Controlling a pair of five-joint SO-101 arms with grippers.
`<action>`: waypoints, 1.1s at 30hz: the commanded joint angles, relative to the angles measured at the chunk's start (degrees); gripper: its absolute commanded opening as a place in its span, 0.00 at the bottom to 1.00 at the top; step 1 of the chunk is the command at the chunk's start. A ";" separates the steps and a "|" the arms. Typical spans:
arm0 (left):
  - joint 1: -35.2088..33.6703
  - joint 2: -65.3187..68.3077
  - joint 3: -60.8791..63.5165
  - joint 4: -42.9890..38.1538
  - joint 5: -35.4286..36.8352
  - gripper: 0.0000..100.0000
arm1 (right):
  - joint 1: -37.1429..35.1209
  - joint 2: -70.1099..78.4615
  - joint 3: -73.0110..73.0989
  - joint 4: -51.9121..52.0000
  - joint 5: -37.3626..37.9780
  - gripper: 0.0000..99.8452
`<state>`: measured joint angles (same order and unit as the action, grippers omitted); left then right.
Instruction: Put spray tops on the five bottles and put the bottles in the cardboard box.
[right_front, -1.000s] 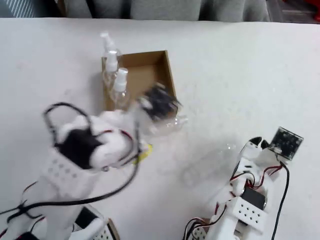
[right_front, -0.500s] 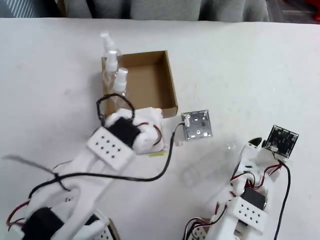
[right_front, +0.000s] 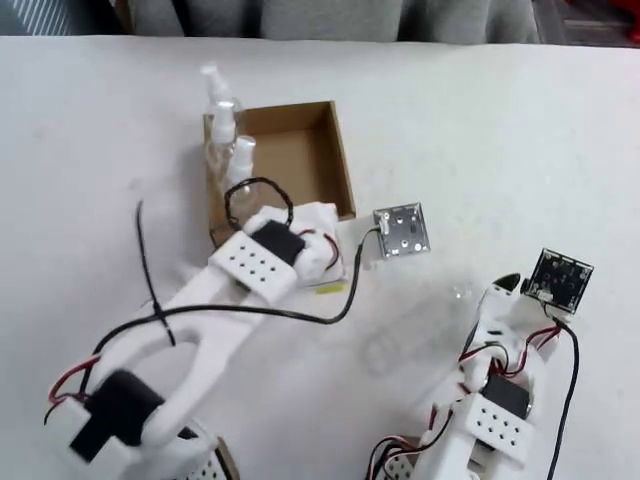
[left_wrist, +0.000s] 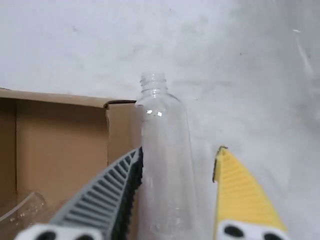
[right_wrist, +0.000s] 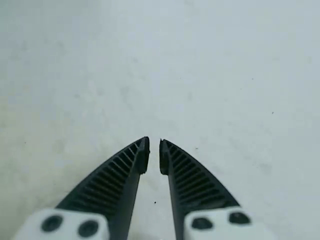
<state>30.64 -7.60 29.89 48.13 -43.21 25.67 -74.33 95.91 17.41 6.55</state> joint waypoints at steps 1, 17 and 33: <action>-1.10 3.56 -1.23 -4.92 -0.70 0.23 | -0.57 -0.84 0.70 -1.10 0.70 0.02; -4.88 16.66 -10.73 -7.47 -0.18 0.23 | -0.66 -0.84 0.70 -0.84 0.79 0.02; 0.66 14.99 -11.08 9.14 -0.26 0.23 | -2.24 -0.84 1.23 -1.10 0.79 0.02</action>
<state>28.79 9.98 20.22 51.12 -43.38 23.91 -74.33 96.62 17.41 6.73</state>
